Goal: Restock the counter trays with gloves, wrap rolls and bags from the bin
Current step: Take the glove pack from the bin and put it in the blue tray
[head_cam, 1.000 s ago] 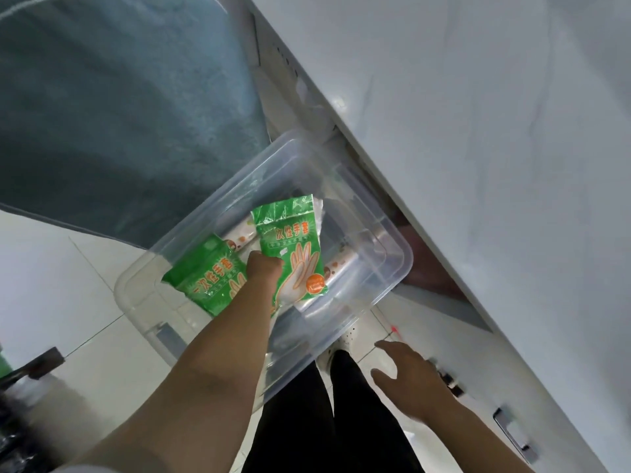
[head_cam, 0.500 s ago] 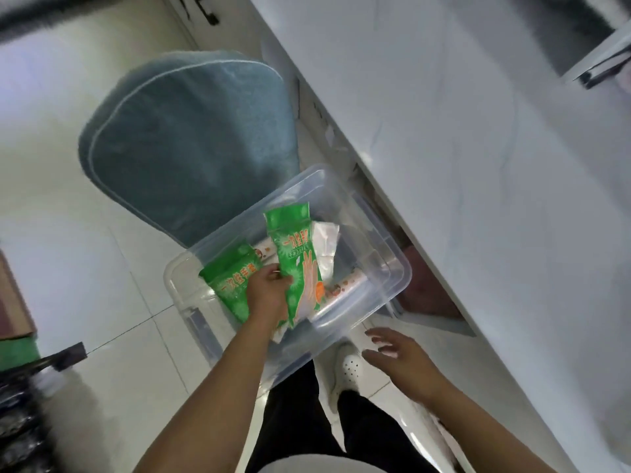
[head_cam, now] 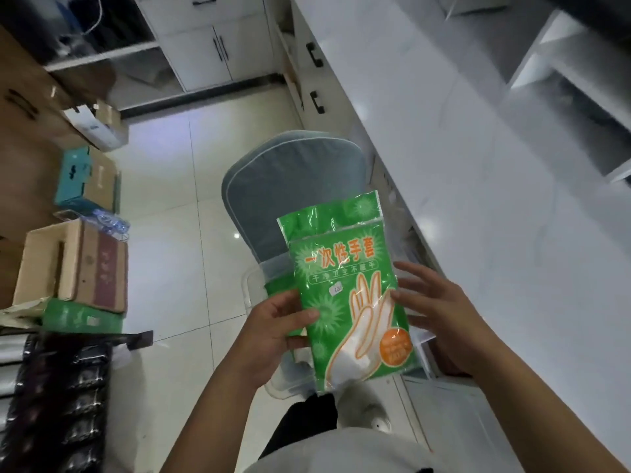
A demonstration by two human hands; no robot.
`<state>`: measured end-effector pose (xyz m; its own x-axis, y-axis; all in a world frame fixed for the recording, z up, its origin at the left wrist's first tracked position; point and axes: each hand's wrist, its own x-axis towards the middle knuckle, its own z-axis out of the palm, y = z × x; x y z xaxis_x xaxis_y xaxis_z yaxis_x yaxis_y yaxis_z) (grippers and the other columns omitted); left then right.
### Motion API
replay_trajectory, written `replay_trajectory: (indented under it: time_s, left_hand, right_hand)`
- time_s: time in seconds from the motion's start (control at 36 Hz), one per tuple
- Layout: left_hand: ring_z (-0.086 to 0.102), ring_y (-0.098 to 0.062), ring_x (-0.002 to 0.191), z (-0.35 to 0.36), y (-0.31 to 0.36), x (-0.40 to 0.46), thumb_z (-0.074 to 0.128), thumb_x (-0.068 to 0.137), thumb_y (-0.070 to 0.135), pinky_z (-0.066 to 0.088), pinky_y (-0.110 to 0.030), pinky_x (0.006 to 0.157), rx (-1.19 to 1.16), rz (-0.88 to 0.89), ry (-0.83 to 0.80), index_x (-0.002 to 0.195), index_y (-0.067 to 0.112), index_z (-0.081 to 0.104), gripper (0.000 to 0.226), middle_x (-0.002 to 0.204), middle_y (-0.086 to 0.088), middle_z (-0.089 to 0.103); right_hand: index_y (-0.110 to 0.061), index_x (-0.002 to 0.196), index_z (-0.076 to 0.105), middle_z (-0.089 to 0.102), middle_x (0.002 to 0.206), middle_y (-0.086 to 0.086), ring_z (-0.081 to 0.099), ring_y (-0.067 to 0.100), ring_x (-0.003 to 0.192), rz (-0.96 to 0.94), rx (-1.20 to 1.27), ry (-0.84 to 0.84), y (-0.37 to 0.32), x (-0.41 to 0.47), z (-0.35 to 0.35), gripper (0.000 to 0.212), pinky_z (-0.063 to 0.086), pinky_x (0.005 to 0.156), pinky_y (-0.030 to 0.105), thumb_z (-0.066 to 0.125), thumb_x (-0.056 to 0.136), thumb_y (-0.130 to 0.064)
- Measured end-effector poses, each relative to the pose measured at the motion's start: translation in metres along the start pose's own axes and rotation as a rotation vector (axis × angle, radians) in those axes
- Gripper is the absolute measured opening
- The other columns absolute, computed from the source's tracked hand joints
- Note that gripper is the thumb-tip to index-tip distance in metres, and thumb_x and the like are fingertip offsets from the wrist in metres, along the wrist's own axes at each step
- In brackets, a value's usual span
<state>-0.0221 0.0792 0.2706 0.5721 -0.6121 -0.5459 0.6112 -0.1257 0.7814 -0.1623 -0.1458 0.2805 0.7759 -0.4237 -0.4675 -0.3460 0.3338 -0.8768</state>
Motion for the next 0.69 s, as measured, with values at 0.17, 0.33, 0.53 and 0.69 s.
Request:
replay_trajectory:
  time_s: [0.17,0.33,0.53,0.69]
  left_hand:
    - [0.074,-0.026,0.091,0.011,0.010,-0.010,0.075,0.072,0.008,0.060,-0.039,0.069,-0.065,0.054,-0.024,0.101,0.016,0.078,0.030,0.104,-0.009,0.076]
    - [0.073,-0.023,0.092,0.029,0.014,-0.010,0.075,0.074,0.012,0.059,-0.034,0.067,-0.053,0.068,-0.046,0.104,0.015,0.077,0.030,0.107,-0.009,0.075]
    - [0.068,-0.029,0.108,0.052,0.008,0.003,0.070,0.077,0.005,0.058,-0.038,0.079,0.042,0.023,-0.180,0.126,0.021,0.067,0.052,0.126,-0.011,0.068]
    - [0.070,-0.031,0.107,0.097,-0.005,0.028,0.077,0.077,0.008,0.058,-0.041,0.073,0.184,-0.081,-0.329,0.127,0.035,0.064,0.058,0.122,-0.008,0.070]
  right_hand:
    - [-0.030,0.113,0.072,0.076,0.105,0.011,0.074,0.033,0.093,-0.056,0.059,-0.076,-0.017,-0.015,-0.005,0.040,0.061,0.068,0.038,0.075,0.074,-0.025]
    - [-0.028,0.115,0.070,0.076,0.103,0.015,0.074,0.036,0.092,-0.087,0.093,-0.037,-0.016,-0.024,-0.020,0.039,0.061,0.068,0.043,0.073,0.079,-0.013]
    - [-0.018,0.112,0.070,0.076,0.094,0.017,0.075,0.034,0.085,-0.047,0.174,0.181,-0.006,-0.037,-0.041,0.037,0.060,0.059,0.038,0.065,0.085,0.006]
    - [-0.016,0.110,0.069,0.077,0.088,0.012,0.076,0.031,0.082,-0.017,0.203,0.413,0.002,-0.069,-0.076,0.029,0.059,0.057,0.035,0.065,0.088,0.003]
